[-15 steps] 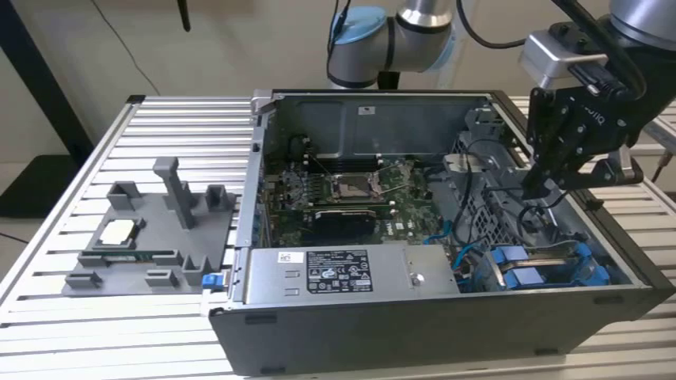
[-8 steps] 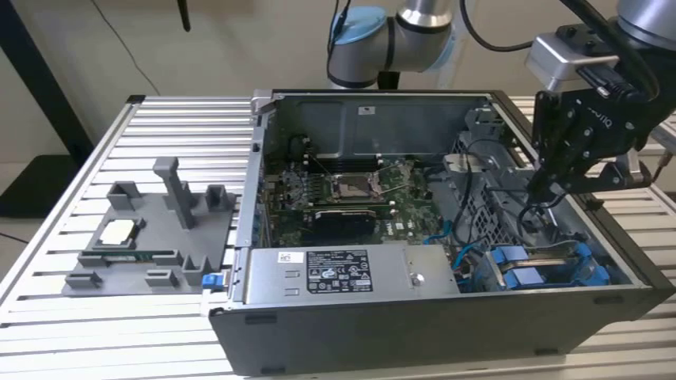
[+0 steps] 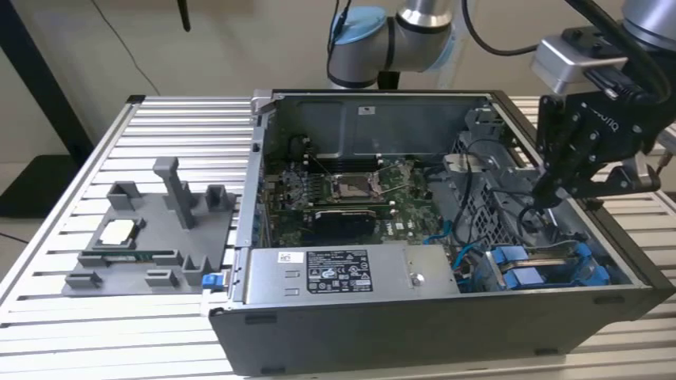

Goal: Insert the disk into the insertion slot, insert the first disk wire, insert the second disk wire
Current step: 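Insert the first disk wire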

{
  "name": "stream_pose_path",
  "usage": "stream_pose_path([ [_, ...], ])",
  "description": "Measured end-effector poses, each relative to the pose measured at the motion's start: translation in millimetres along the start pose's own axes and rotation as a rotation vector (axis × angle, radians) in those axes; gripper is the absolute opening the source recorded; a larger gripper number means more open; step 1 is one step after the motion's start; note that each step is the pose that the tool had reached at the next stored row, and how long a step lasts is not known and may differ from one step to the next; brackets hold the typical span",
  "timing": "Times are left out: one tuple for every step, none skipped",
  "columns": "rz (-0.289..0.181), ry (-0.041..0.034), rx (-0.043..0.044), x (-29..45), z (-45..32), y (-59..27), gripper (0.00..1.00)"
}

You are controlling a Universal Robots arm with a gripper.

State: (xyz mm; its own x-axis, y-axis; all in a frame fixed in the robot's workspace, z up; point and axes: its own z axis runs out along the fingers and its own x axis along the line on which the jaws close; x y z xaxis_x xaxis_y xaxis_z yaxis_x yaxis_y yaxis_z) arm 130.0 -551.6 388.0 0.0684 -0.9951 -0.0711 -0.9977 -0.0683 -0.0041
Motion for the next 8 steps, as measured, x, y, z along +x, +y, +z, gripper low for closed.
stream_pose_path([
  [0.000, 0.0018, -0.0001, 0.2, 0.1, -0.2, 0.19],
  [0.000, 0.0033, -0.0002, 0.4, 0.3, -0.2, 0.19],
  [0.000, 0.0047, -0.0003, 0.5, 0.5, -0.3, 0.19],
  [0.000, 0.0056, -0.0003, 0.5, 0.5, -0.4, 0.19],
  [0.000, 0.0058, -0.0003, 0.5, 0.5, -0.4, 0.19],
  [0.000, 0.0060, -0.0004, 0.5, 0.5, -0.4, 0.19],
  [0.000, 0.0065, -0.0004, 0.5, 0.6, -0.4, 0.19],
  [0.000, 0.0068, -0.0004, 0.6, 0.6, -0.4, 0.19],
])
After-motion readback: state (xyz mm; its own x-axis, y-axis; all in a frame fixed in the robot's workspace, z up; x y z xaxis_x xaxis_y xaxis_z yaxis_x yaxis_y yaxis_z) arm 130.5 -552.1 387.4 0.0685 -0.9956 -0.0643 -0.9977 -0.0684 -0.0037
